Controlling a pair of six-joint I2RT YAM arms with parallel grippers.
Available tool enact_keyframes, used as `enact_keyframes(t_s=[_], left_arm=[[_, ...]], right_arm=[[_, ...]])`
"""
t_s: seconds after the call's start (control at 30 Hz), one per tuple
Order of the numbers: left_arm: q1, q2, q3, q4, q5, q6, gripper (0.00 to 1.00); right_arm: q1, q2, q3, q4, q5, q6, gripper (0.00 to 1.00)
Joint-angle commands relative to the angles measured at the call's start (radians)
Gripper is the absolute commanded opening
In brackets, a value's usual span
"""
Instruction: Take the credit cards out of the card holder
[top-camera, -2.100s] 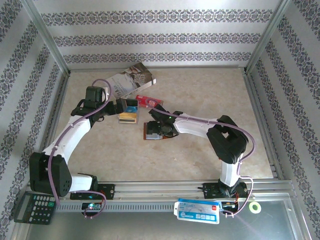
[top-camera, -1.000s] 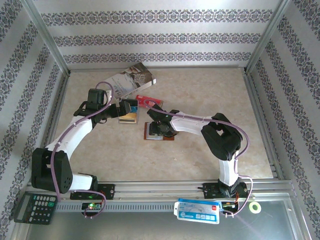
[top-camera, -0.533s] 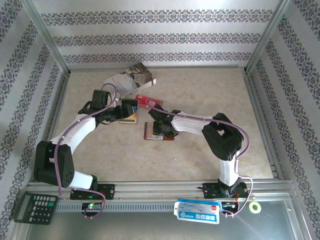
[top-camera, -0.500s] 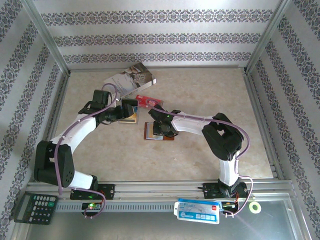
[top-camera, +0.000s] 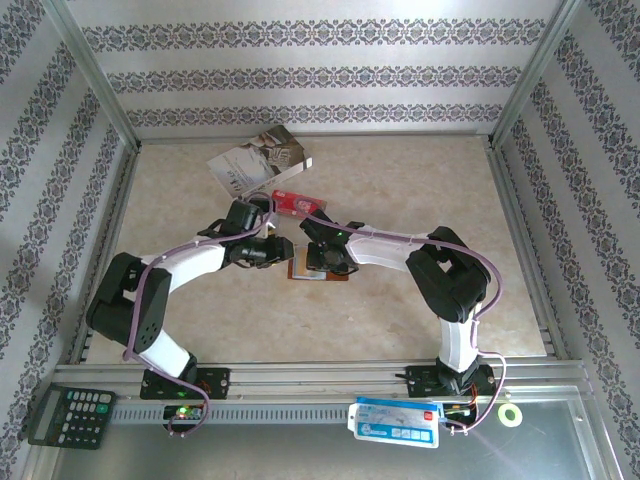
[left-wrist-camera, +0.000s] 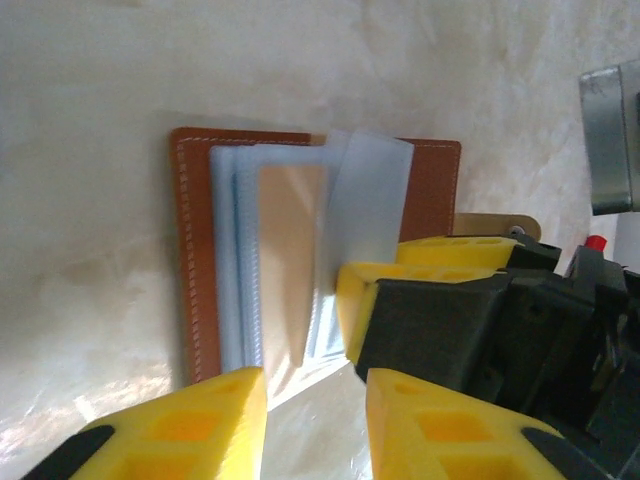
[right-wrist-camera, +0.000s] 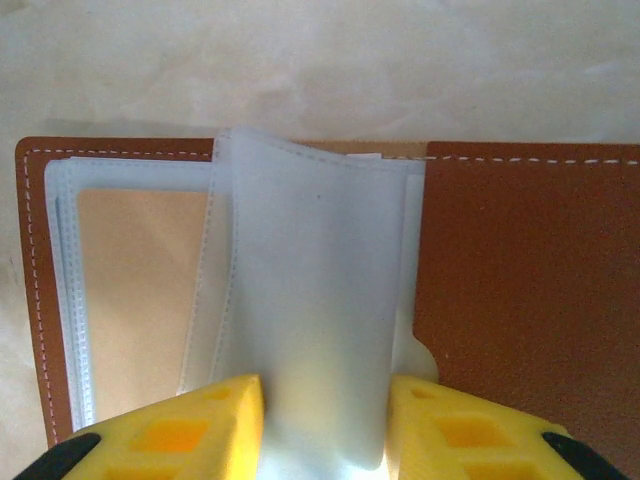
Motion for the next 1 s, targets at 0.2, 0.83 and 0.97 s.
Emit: enact_keyframes(t_s=[0.2,0.83,0.97], left_arm=[[-0.041,0.131,0.035,0.143,0.063,-0.071,0.15],[-0.063,0.227,0.021,0.006,-0.061,0.020,0.00],[-0.062,0.223,0.027,-0.006,-0.066,0.025,0.00]], right_arm=[[-0.010,0.038,-0.062,-0.014,-0.011,0.006,0.36],[0.001,-0.122,-0.105,-0.030,0.183,-0.029,0.39],[-0.001,-0.192,-0.129,-0.061,0.267,-0.008,0.41]])
